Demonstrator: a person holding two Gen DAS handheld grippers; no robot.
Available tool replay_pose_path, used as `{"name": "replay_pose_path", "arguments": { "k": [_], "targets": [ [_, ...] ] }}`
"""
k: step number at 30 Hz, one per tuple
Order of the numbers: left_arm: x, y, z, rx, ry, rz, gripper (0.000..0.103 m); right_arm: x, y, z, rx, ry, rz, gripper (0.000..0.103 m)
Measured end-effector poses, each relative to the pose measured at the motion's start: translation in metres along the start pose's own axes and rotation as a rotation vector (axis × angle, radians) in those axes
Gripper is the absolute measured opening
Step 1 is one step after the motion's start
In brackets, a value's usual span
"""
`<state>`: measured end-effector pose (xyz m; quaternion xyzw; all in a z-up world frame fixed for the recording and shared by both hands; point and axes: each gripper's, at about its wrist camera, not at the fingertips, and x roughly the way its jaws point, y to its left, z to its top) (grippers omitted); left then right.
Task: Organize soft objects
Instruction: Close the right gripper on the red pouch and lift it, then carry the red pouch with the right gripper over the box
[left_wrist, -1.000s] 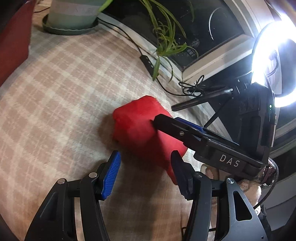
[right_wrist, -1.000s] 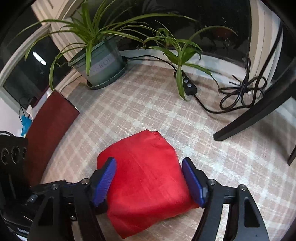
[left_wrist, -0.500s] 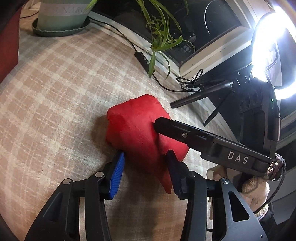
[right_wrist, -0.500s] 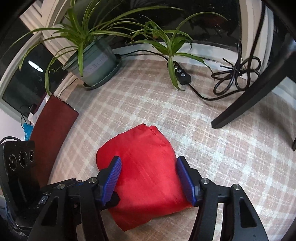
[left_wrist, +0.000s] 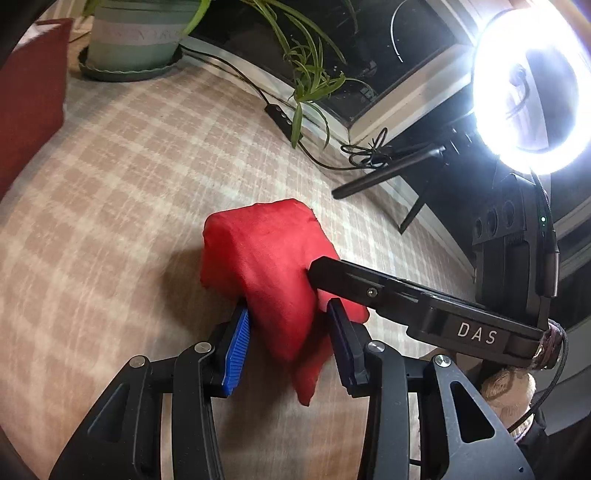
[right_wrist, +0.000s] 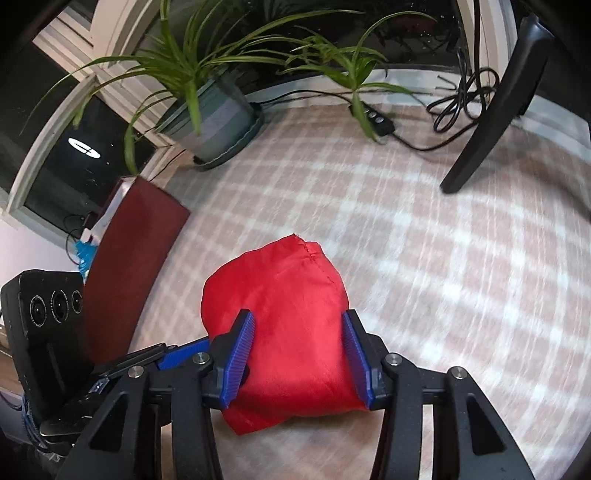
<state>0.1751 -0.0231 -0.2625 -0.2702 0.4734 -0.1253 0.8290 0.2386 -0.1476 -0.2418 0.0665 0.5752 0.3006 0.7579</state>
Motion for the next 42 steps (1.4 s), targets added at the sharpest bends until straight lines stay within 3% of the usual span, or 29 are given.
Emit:
{"name": "replay_pose_path", "arguments": {
  "k": [6,20,33,42],
  "targets": [
    [-0.033,-0.001,-0.021,0.045,-0.038,0.024,0.039,-0.004,0.019,-0.023,0.010,-0.009,0.040,0.045],
    [-0.107,0.010,-0.040,0.015,-0.165,0.033,0.039,-0.016,0.088,-0.036,-0.078,-0.034,0.097,0.045],
    [-0.222,0.054,-0.039,-0.034,-0.377,0.104,0.039,-0.018,0.211,-0.005,-0.264,-0.057,0.233,0.045],
    [-0.267,0.100,-0.040,-0.091,-0.443,0.197,0.038,0.019,0.292,0.006,-0.376,-0.026,0.289,0.045]
  ]
}}
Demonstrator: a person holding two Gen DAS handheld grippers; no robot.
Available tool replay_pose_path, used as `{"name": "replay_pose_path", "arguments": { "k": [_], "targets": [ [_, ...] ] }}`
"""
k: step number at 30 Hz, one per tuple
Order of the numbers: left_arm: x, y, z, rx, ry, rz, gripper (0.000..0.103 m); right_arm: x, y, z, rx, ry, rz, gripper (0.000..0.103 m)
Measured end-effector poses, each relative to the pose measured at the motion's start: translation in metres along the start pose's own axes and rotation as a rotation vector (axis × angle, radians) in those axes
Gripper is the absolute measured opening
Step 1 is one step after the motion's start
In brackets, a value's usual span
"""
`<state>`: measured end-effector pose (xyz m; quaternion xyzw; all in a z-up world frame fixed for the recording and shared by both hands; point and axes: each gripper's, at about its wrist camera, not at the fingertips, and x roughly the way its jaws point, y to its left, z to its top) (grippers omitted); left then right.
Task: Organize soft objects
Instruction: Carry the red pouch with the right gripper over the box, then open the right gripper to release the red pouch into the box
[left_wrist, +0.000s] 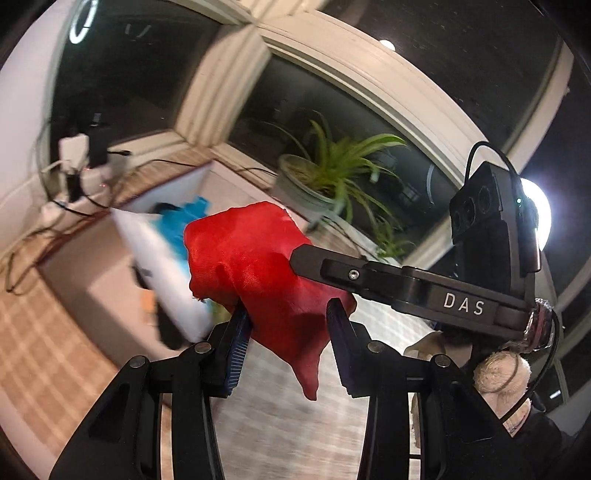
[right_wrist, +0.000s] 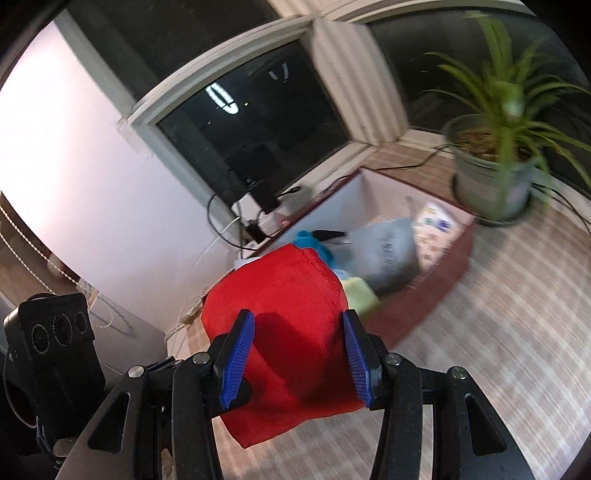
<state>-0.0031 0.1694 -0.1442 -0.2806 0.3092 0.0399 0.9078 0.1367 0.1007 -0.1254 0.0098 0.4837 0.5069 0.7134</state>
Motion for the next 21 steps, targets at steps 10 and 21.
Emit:
{"name": "replay_pose_path", "arguments": {
  "k": [10,21],
  "targets": [
    [-0.009,0.037,0.005,-0.019,-0.005,0.085,0.039,0.048,0.026,0.012,-0.050,0.055,0.024,0.045],
    [-0.007,0.050,0.004,-0.001,0.003,0.164,0.039,0.069,0.030,0.012,-0.075,0.092,0.002,0.045]
  ]
}}
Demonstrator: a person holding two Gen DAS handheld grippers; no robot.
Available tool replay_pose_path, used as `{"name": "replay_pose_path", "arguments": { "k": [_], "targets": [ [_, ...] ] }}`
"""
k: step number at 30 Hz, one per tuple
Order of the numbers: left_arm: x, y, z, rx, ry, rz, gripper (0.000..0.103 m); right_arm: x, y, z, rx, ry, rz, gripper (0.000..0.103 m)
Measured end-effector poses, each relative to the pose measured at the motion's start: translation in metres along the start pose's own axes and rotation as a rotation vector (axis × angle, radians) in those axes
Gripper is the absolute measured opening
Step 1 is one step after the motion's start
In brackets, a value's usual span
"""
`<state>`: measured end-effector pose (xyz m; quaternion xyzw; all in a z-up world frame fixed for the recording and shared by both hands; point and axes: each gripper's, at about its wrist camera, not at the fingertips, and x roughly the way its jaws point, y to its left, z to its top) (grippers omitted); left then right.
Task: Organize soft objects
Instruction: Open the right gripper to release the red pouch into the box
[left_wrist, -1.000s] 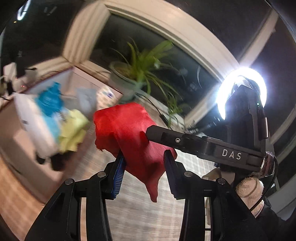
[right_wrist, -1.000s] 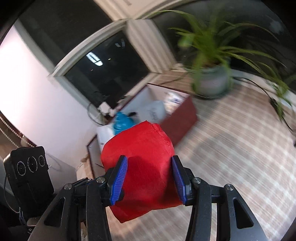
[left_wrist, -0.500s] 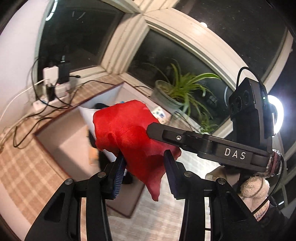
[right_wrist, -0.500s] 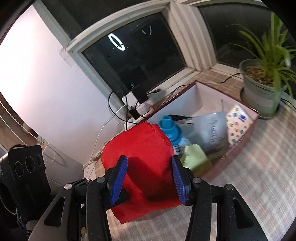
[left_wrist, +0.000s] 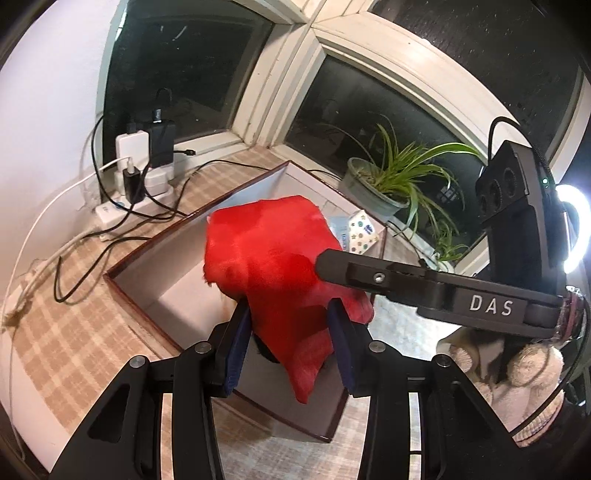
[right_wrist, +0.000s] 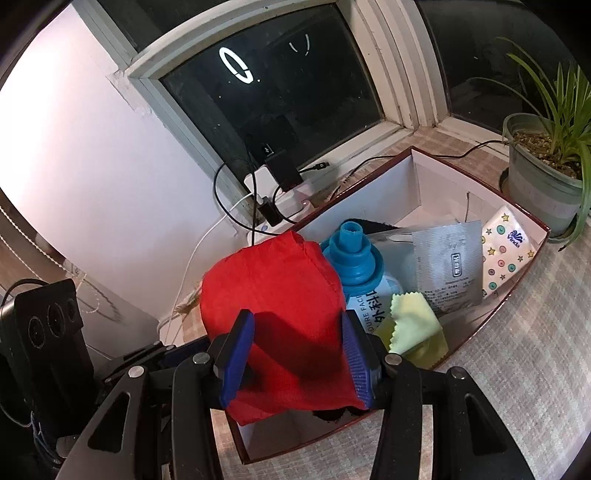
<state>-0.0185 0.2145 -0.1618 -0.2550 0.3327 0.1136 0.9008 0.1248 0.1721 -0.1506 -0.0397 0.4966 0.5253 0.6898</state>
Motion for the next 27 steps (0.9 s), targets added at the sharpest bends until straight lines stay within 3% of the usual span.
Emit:
{"name": "replay_pose_path", "arguments": {
  "k": [10,20,25,27],
  "targets": [
    [-0.009,0.007,-0.003,-0.010,-0.005,0.026,0.039,-0.018,-0.010,0.004,0.007,-0.034,-0.031,0.045],
    [-0.031,-0.003,-0.010,-0.004,-0.012,0.035,0.039,-0.043,-0.018,-0.015,0.006,-0.044,-0.070,0.047],
    [-0.047,-0.017,-0.016,0.016,-0.022,0.062,0.042,-0.066,-0.020,-0.030,-0.004,-0.066,-0.124,0.055],
    [-0.054,-0.022,-0.018,0.021,-0.028,0.071,0.053,-0.074,-0.018,-0.037,-0.012,-0.073,-0.146,0.056]
  ]
}}
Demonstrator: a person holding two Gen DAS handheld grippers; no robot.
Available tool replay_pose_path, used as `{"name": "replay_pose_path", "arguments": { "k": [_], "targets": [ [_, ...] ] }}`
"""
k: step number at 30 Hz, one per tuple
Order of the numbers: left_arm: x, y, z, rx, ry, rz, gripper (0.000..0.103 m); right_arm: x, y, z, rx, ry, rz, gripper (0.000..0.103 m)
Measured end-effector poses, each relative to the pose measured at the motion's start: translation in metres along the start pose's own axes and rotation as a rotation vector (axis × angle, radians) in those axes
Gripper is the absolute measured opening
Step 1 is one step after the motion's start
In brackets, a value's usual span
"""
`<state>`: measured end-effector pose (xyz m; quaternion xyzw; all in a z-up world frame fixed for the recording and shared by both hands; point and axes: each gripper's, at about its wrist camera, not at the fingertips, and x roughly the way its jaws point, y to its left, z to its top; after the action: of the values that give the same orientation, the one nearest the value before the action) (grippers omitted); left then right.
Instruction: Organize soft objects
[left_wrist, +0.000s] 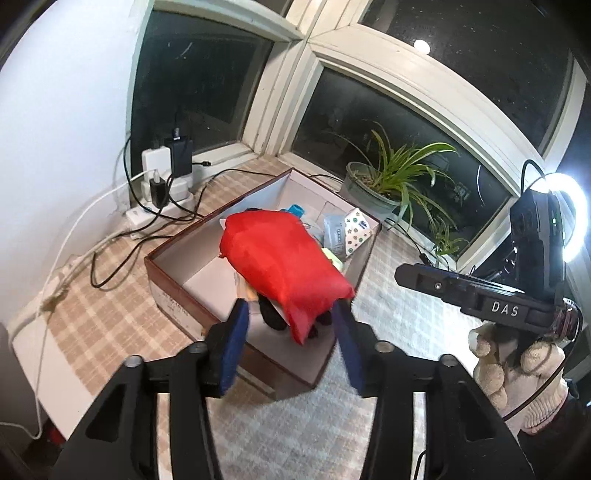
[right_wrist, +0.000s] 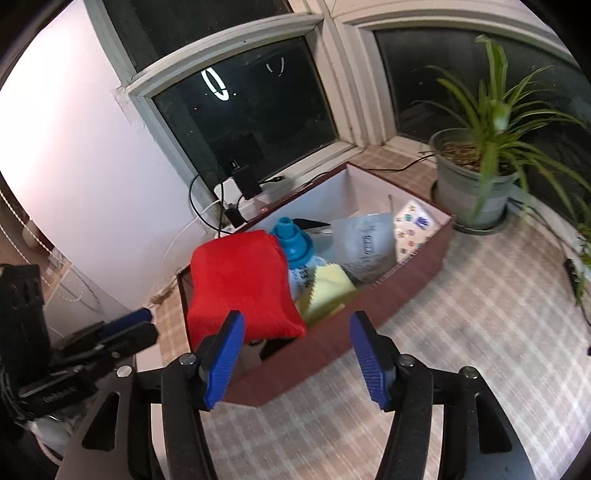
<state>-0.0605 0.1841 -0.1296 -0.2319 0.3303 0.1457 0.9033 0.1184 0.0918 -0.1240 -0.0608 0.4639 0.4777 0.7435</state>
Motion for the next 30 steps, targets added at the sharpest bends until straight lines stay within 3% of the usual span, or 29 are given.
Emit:
{"name": "replay_pose_path", "arguments": {
  "k": [9,30],
  "targets": [
    [-0.038,-0.026,-0.008,0.027,-0.025,0.046,0.067,-0.045,0.011,-0.029,-0.089,-0.041,-0.129,0.067],
    [-0.082,-0.068,-0.031,0.096,-0.063,0.129,0.074,-0.136,0.023,-0.106,-0.065,-0.162,-0.285,0.075]
  ]
}}
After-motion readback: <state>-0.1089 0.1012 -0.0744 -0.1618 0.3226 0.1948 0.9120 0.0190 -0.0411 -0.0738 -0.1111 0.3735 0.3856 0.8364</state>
